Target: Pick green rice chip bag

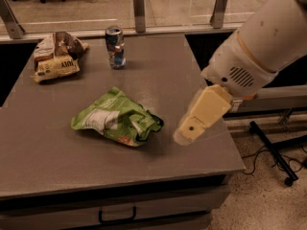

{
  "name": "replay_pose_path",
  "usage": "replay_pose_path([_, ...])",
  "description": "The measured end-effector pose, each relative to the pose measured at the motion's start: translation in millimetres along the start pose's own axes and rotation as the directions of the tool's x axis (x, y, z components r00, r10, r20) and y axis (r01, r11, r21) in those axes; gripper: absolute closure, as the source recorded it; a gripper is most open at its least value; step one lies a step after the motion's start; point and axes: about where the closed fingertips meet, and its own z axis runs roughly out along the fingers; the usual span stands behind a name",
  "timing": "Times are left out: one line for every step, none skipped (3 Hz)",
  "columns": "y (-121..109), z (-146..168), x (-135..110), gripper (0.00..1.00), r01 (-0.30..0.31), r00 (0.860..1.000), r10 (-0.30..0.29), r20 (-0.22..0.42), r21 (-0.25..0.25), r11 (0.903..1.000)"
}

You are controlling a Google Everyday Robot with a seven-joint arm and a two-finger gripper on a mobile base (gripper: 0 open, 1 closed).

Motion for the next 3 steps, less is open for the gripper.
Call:
replay_pose_path([17, 27, -32, 0.0, -0.045, 0.997, 0.046, 0.058, -0.014, 0.9989])
replay_pose_path([33, 55, -56, 0.0, -0.061, 0.994, 0.062, 0.095, -0.01, 0.9981])
replay_pose_path([41, 83, -70, 0.0, -0.068, 0.992, 0.067, 0.111, 0.007, 0.9977])
